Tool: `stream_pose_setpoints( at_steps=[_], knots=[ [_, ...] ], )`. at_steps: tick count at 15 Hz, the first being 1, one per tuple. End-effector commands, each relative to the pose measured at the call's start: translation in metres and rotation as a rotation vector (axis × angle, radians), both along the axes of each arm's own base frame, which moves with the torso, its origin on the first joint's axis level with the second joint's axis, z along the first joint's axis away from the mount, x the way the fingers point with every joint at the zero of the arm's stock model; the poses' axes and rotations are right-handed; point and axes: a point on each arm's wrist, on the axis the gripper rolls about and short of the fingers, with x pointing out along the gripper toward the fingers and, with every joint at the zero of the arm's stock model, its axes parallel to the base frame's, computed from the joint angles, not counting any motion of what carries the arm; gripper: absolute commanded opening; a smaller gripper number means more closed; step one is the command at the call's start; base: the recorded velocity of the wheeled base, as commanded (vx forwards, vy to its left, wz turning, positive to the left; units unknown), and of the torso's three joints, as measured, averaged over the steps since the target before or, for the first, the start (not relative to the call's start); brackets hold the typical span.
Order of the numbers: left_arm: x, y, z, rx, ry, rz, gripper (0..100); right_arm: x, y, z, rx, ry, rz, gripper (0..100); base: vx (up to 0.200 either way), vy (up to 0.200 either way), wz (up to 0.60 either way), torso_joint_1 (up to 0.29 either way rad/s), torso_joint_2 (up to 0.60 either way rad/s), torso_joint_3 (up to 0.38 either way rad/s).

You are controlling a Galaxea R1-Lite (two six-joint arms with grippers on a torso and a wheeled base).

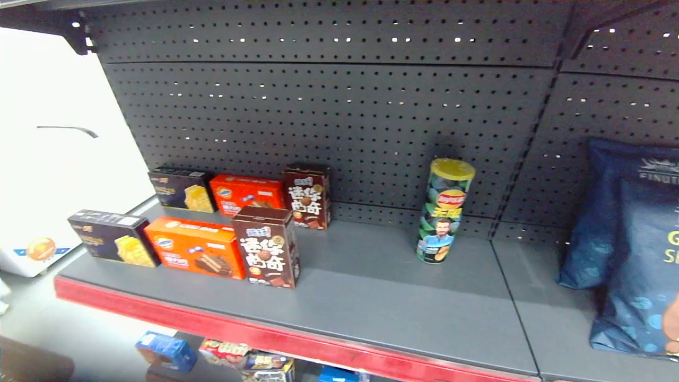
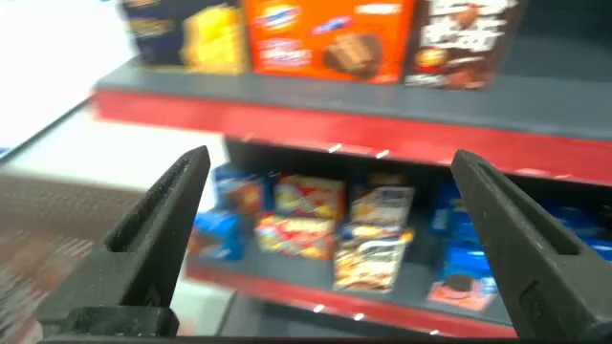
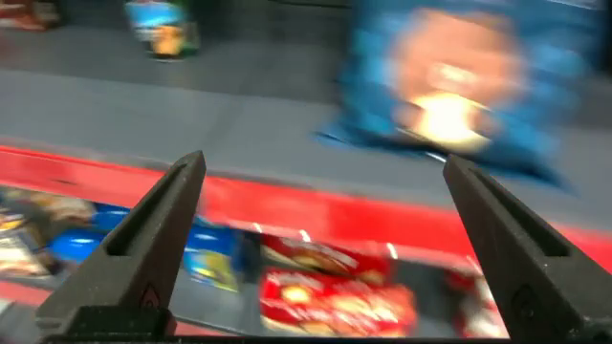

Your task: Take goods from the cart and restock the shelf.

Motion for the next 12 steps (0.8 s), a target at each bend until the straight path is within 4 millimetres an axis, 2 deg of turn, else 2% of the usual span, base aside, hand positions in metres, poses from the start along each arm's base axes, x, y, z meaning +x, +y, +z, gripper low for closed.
stream_pose_setpoints(
  at_steps=[1,12],
  knots=[
    [0.0000,0.0000,0.0000,-0.001,-0.001,0.001,100,0.0002,0.0000,-0.0002,0.000,0.002,0.000,100,0.000,0.000,0.60,0.002,0.00,0.007],
    [0.0000,0.0000,0.0000,-0.001,-0.001,0.001,100,0.0002,0.0000,-0.0002,0.000,0.002,-0.001,100,0.000,0.000,0.60,0.004,0.00,0.005]
  ],
)
